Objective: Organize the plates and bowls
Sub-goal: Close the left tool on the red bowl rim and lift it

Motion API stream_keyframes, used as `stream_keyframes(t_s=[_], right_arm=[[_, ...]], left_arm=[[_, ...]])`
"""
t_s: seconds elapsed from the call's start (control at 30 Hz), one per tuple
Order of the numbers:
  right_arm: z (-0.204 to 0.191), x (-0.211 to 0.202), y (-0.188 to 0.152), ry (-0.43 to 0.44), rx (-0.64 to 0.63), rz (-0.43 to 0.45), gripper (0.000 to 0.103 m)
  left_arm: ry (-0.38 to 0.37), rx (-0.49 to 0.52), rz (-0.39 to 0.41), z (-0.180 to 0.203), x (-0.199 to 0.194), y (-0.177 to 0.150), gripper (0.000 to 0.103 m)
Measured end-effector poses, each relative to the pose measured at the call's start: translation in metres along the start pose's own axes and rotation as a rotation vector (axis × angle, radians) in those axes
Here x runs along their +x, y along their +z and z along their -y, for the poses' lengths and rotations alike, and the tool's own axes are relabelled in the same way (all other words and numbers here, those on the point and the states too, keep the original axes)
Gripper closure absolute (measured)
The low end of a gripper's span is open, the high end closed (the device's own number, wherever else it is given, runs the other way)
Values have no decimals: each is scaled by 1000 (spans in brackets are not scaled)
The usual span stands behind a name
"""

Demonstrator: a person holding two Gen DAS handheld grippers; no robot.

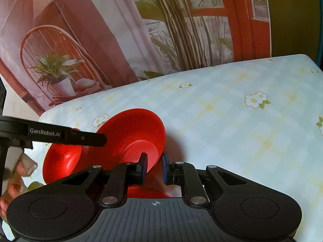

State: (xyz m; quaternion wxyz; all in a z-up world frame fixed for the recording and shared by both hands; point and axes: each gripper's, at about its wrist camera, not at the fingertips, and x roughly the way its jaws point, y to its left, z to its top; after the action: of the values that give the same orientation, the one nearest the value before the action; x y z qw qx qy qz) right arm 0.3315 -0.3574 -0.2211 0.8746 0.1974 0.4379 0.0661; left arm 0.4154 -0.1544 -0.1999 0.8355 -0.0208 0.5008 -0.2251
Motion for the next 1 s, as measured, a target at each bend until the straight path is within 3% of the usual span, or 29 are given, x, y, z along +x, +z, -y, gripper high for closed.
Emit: stream_keyframes(t_s=[0.43, 1.0], right_arm=[[-13, -20, 11, -24, -11, 59, 94], [-100, -27, 16, -1, -120, 70, 94]], left_arm=[[-13, 19, 87, 6, -41, 4, 90], [0, -33, 174, -43, -113, -20, 90]])
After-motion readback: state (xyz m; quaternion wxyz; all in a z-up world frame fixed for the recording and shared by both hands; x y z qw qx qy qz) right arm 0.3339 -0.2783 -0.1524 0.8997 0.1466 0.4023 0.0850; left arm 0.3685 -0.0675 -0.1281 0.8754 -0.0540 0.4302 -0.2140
